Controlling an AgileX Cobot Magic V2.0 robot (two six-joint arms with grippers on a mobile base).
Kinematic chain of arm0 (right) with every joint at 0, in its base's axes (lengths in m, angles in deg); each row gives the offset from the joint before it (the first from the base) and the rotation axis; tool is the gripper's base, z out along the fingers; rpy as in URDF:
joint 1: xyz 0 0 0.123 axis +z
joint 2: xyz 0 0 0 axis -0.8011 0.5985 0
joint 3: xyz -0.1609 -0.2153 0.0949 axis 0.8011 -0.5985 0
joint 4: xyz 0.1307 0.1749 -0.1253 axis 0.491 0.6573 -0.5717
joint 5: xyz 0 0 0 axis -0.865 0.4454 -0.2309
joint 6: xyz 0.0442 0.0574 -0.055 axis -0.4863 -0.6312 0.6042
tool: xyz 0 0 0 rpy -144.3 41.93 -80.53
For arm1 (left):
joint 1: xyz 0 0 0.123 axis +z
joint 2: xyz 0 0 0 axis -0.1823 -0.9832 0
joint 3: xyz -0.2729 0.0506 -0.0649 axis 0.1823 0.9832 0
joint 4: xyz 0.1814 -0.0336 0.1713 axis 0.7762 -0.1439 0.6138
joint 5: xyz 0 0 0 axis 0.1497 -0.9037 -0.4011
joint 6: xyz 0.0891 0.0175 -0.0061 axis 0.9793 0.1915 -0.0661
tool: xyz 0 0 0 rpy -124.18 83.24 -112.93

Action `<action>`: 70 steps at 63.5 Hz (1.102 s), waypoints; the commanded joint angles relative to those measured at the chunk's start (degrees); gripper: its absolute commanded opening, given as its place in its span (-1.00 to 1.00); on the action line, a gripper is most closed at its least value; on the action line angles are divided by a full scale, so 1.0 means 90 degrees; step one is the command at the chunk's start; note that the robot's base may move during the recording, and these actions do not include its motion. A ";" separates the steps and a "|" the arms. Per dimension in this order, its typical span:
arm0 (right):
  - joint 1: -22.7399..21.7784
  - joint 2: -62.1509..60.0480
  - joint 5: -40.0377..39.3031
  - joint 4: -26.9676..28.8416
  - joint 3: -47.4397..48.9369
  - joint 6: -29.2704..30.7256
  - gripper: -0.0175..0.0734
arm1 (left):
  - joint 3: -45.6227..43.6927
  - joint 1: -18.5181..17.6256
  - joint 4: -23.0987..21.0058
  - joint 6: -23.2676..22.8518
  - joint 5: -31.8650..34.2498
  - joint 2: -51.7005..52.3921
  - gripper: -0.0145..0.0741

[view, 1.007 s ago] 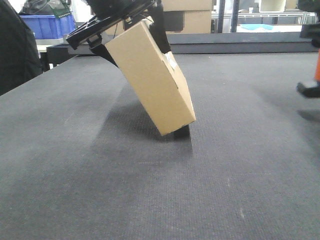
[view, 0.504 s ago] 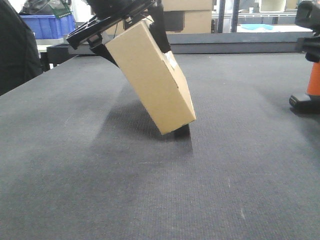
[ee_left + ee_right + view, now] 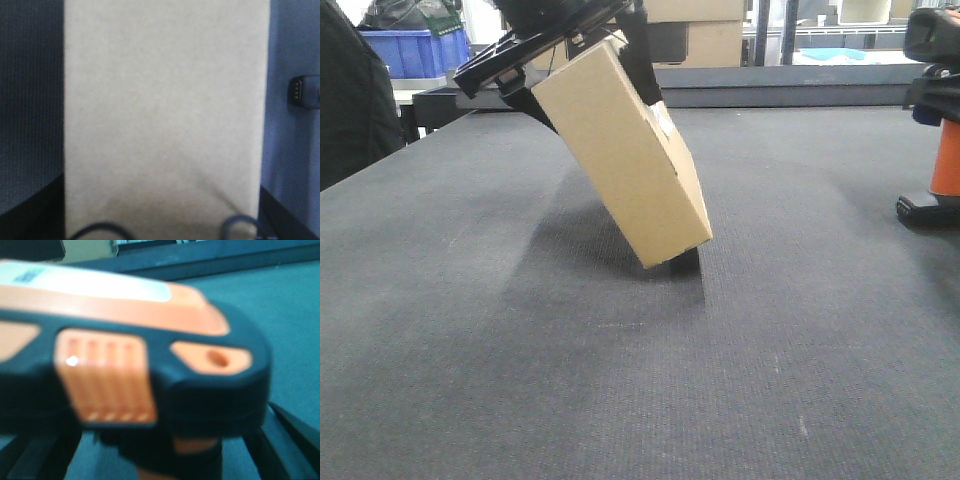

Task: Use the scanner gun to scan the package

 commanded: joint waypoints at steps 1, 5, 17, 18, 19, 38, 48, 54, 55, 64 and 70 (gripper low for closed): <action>-0.0004 -0.0190 0.0001 -0.0108 -0.0189 -0.0022 0.62 | -0.0057 -0.0020 -0.0047 0.0011 0.0069 0.0069 -0.92; -0.0004 -0.0315 -0.0072 -0.0108 -0.0432 -0.0022 0.62 | -0.0057 -0.0008 -0.0047 0.0011 0.0069 0.0069 -0.92; -0.0004 -0.0974 -0.0132 -0.0135 -0.1288 -0.0022 0.62 | -0.0057 0.0248 -0.0008 0.0011 0.0073 0.0199 -0.92; -0.0004 -0.1037 -0.0132 -0.0170 -0.1363 -0.0022 0.62 | -0.0057 0.0285 0.0021 0.0011 0.0058 0.0225 -0.92; -0.0004 -0.1100 -0.0132 -0.0196 -0.1440 -0.0022 0.62 | -0.0057 0.0304 0.0037 0.0011 0.0045 0.0238 -0.92; -0.0004 -0.2513 0.0464 -0.0382 -0.2523 -0.0008 0.31 | -0.0057 0.1337 0.1424 0.1377 -0.1603 0.1008 -0.92; -0.0004 -0.3102 0.0955 -0.0382 -0.2540 0.0067 -0.42 | 0.0166 0.1840 0.1872 0.1880 -0.1796 0.1020 -0.92; -0.0004 -0.3384 0.0981 -0.0382 -0.2540 0.0067 -0.88 | 0.0341 0.1903 0.2412 0.1880 -0.1713 0.1020 -0.92; -0.0004 -0.3447 0.0981 -0.0382 -0.2540 0.0067 -0.98 | 0.0364 0.1903 0.2491 0.1880 -0.1713 0.1020 -0.92; -0.0004 -0.3816 0.0995 -0.0395 -0.2540 0.0067 -0.97 | 0.0667 0.1903 0.2570 0.1867 -0.1457 0.1020 -0.92; -0.0004 -0.3960 0.1078 -0.0395 -0.2540 0.0067 -0.97 | 0.0841 0.1903 0.2513 0.1840 -0.1247 0.1020 -0.92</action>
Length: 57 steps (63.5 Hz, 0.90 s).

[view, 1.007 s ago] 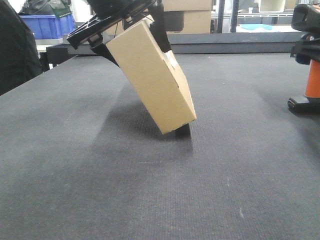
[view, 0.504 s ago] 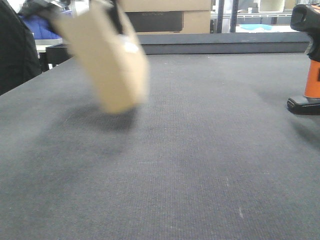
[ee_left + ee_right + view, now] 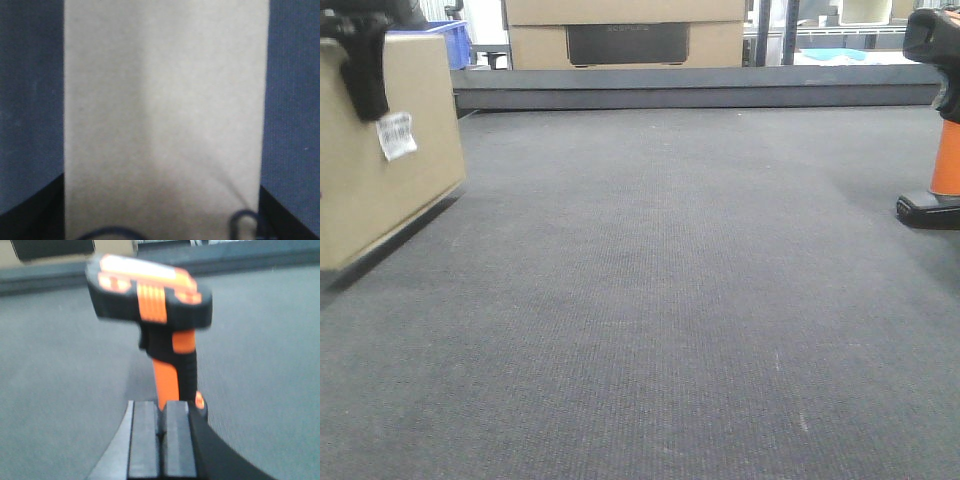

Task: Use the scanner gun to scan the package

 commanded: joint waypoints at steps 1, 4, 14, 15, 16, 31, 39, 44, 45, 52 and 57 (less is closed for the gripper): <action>-0.0004 -0.0162 0.0051 -0.0037 -0.0035 0.0038 -0.97 | 0.0119 0.0009 -0.0029 -0.0036 0.0293 0.0061 -0.92; -0.0004 -0.0181 0.0149 -0.0037 -0.0035 0.0038 -0.97 | 0.0133 0.0009 -0.0029 -0.0110 0.0344 0.0061 -0.92; -0.0004 -0.0181 0.0441 -0.0037 -0.0035 0.0038 -0.97 | 0.0145 0.0009 0.0025 -0.0479 0.0361 0.0048 -0.64; -0.0004 -0.0181 0.0471 -0.0037 -0.0035 0.0038 -0.97 | 0.0144 0.0009 0.0025 -0.0479 0.0394 0.0048 -0.59; -0.0004 -0.0181 0.0488 -0.0037 -0.0035 0.0038 -0.97 | 0.0144 0.0009 0.0025 -0.0479 0.0414 0.0048 -0.53; -0.0004 -0.0181 0.0518 -0.0037 -0.0035 0.0038 -0.97 | 0.0144 -0.0003 0.0025 -0.0479 0.0401 0.0048 0.24; -0.0004 -0.0181 0.0518 -0.0037 -0.0035 0.0038 -0.97 | 0.0144 -0.0003 0.0025 -0.0479 0.0389 0.0048 0.50; -0.0004 -0.0181 0.0518 -0.0037 -0.0035 0.0038 -0.97 | 0.0132 -0.0003 0.0025 -0.0490 0.0363 0.0060 0.56; -0.0004 -0.0181 0.0518 -0.0037 -0.0035 0.0038 -0.97 | 0.0113 -0.0003 0.0025 -0.0490 0.0313 0.0061 0.57; -0.0004 -0.0181 0.0518 -0.0037 -0.0035 0.0038 -0.97 | -0.0056 -0.0003 0.0064 -0.0494 0.0151 0.0213 0.56; -0.0004 -0.0192 0.0516 -0.0037 -0.0035 0.0038 -0.97 | -0.0174 -0.0003 0.0090 -0.0505 0.0121 0.0481 0.56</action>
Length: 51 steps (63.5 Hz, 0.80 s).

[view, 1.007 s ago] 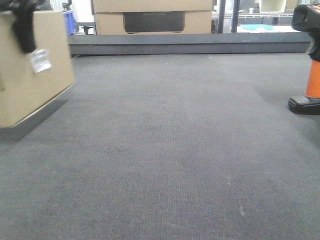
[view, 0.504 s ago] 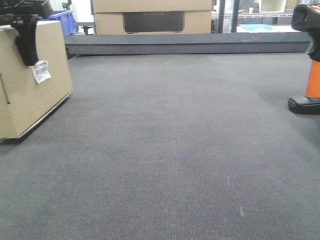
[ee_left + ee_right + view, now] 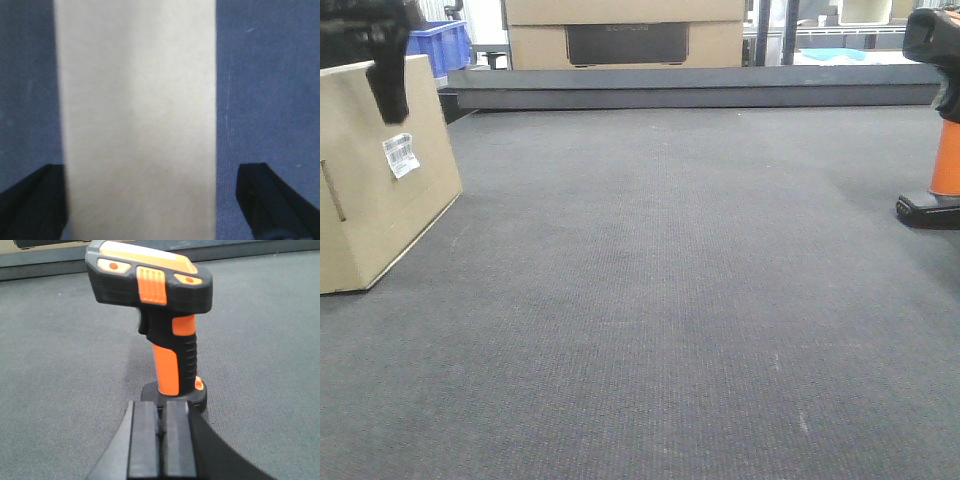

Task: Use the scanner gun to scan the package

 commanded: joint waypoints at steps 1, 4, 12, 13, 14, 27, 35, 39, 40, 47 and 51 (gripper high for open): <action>-0.0004 -0.0051 -0.0093 -0.0038 -0.0035 0.0038 -0.97 | -0.0184 -0.0003 0.0038 -0.0058 -0.0060 0.0410 0.56; -0.0004 -0.0051 -0.0093 -0.0038 -0.0035 0.0038 -0.97 | -0.0196 -0.0003 0.0042 -0.0058 -0.0089 0.0595 0.55; -0.0004 -0.0051 -0.0093 -0.0038 -0.0035 0.0038 -0.97 | -0.0078 -0.0003 0.0042 -0.0058 -0.0231 0.1137 0.37; -0.0004 -0.0051 -0.0093 -0.0038 -0.0035 0.0038 -0.97 | -0.0039 -0.0003 0.0042 -0.0070 -0.0231 0.1225 0.31; -0.0004 -0.0051 -0.0093 -0.0038 -0.0035 0.0038 -0.97 | 0.0027 -0.0003 0.0042 -0.0070 -0.0218 0.1287 0.26; -0.0004 -0.0165 0.0090 -0.0038 -0.0035 0.0038 -0.97 | 0.1346 -0.0003 -0.0186 -0.0070 0.0817 0.2371 -0.89; -0.0004 -0.0658 0.0781 -0.0166 -0.0035 0.0038 -0.97 | 0.2512 0.0122 -0.0370 -0.0070 0.1851 0.3166 -0.92; -0.0004 -0.0959 0.1137 -0.0382 -0.0035 0.0038 -0.97 | 0.3036 0.0305 -0.0371 -0.0070 0.2387 0.3587 -0.92; -0.0004 -0.1039 0.1224 -0.0484 -0.0035 0.0038 -0.97 | 0.3160 0.0349 -0.0371 -0.0070 0.2530 0.3676 -0.92; -0.0004 -0.1739 0.2094 -0.0778 -0.0035 0.0038 -0.97 | 0.4348 0.0732 -0.0345 -0.0070 0.4035 0.4405 -0.92; -0.0004 -0.2096 0.2549 -0.0778 -0.0045 0.0038 -0.97 | 0.5047 0.0950 -0.0345 -0.0070 0.4837 0.4861 -0.92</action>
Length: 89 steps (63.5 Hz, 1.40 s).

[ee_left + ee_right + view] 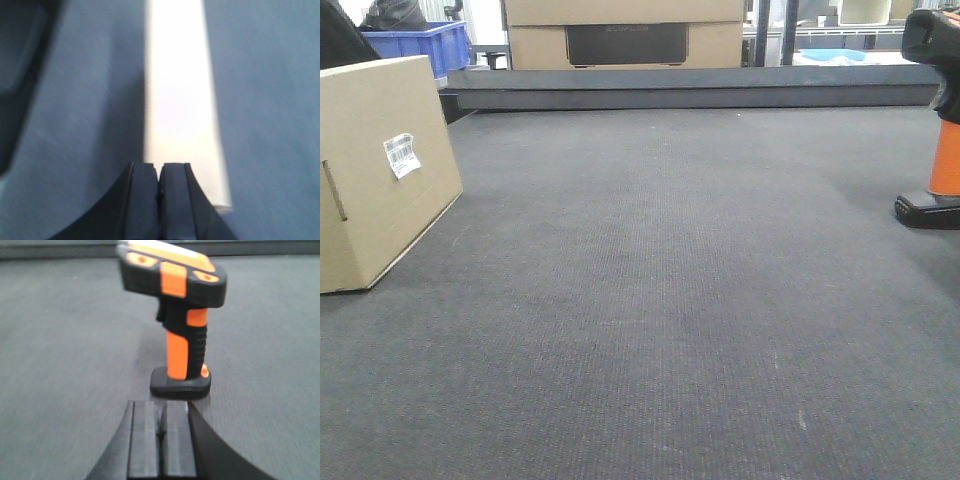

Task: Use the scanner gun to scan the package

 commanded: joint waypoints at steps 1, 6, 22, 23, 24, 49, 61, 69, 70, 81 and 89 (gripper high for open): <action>-0.0004 -0.0464 0.0624 -0.0117 -0.0035 0.0038 -0.97 | 0.0883 0.0272 -0.0011 -0.0033 0.1252 0.0595 -0.92; -0.0004 -0.0885 0.1065 -0.0117 -0.0035 0.0038 -0.97 | 0.1569 0.0461 -0.0036 -0.0033 0.1989 0.1132 -0.92; -0.0004 -0.2247 0.2098 -0.0117 -0.0035 0.0038 -0.97 | 0.3122 0.0527 0.0258 -0.0033 0.3489 0.2793 -0.92; -0.0004 -0.2316 0.2143 -0.0117 -0.0035 0.0038 -0.97 | 0.3162 0.0527 0.0312 -0.0033 0.3489 0.2921 -0.92; -0.0004 -0.2384 0.2171 -0.0117 -0.0035 0.0038 -0.97 | 0.3198 0.0527 0.0396 -0.0033 0.3489 0.3004 -0.92; -0.0004 -0.3923 0.2277 0.0077 -0.0035 0.0038 -0.97 | 0.3319 0.0527 0.1426 -0.0033 0.3283 0.4245 -0.92; -0.0004 -0.3967 0.2266 0.0077 -0.0035 0.0038 -0.97 | 0.3319 0.0527 0.1426 -0.0033 0.3308 0.4271 -0.92; -0.0004 -0.3967 0.2266 0.0077 -0.0035 0.0038 -0.97 | 0.3319 0.0527 0.1426 -0.0033 0.3308 0.4271 -0.92; -0.0004 -0.3967 0.2266 0.0077 -0.0035 0.0038 -0.97 | 0.3319 0.0527 0.1426 -0.0033 0.3308 0.4271 -0.92; -0.0004 -0.3967 0.2266 0.0077 -0.0035 0.0038 -0.97 | 0.3319 0.0527 0.1426 -0.0033 0.3308 0.4271 -0.92; -0.0004 -0.4088 0.2043 -0.0329 -0.0173 0.0038 -0.97 | 0.3319 0.0527 0.1426 -0.0033 0.3308 0.4271 -0.92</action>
